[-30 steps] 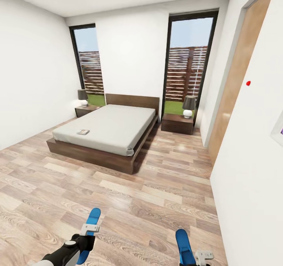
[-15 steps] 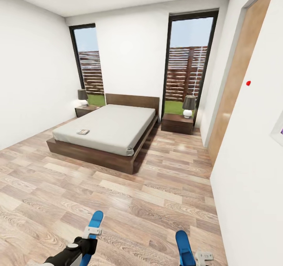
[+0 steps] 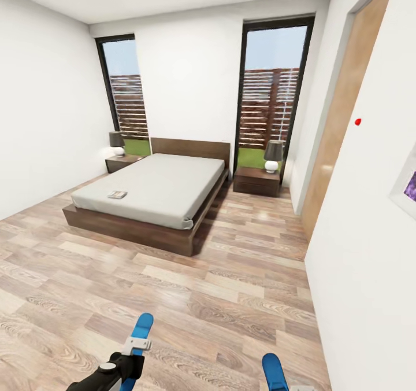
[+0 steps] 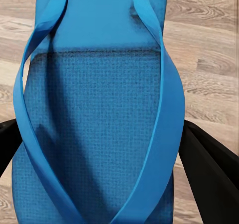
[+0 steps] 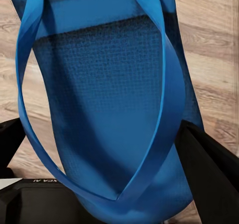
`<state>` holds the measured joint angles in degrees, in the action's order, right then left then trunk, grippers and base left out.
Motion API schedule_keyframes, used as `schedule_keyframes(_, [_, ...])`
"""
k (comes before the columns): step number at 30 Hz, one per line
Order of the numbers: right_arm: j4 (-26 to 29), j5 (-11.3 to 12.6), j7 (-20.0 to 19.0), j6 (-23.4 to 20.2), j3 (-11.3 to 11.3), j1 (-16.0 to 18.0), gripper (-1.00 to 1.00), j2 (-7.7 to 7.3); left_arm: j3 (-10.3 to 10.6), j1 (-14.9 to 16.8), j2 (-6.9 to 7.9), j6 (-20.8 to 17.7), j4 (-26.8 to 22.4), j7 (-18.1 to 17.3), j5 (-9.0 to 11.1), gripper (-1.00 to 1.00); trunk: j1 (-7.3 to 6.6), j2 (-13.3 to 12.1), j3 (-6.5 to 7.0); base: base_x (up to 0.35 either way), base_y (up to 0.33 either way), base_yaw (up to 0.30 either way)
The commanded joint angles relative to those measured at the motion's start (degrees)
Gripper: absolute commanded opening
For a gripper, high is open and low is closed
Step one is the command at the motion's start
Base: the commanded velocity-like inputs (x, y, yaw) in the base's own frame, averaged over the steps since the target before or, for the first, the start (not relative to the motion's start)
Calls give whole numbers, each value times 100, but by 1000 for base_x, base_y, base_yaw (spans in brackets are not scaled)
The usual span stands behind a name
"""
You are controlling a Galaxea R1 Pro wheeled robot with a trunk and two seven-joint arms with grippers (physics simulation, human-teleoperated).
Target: In the bedroom, move the book from the bed onto either nightstand, and place the two sandals side by side next to the bed.
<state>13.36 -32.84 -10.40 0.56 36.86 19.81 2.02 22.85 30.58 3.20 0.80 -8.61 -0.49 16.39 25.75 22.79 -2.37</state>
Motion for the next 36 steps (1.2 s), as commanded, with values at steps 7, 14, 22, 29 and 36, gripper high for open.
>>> schedule_keyframes(7, [-3,-47,-25,6,43,5,-100,-5,48,-6,5,15,-8,-4,58,-100,4,13,-13,0,0,-254])
schedule_keyframes(14, [-8,-47,-24,6,35,5,-100,-5,46,-8,6,17,-9,-4,58,-100,4,13,-13,0,0,-271])
schedule_keyframes(22, [-9,-52,-28,6,25,5,-100,8,49,-8,6,17,-9,-5,57,-100,4,13,-33,0,0,-256])
schedule_keyframes(29, [-9,-63,-32,3,23,5,-100,7,48,-8,6,17,-9,-4,57,-100,4,13,-81,0,0,-192])
schedule_keyframes(36, [-9,-71,-32,7,23,5,-100,11,51,-8,6,17,-9,-4,59,-100,4,13,-126,0,0,-149])
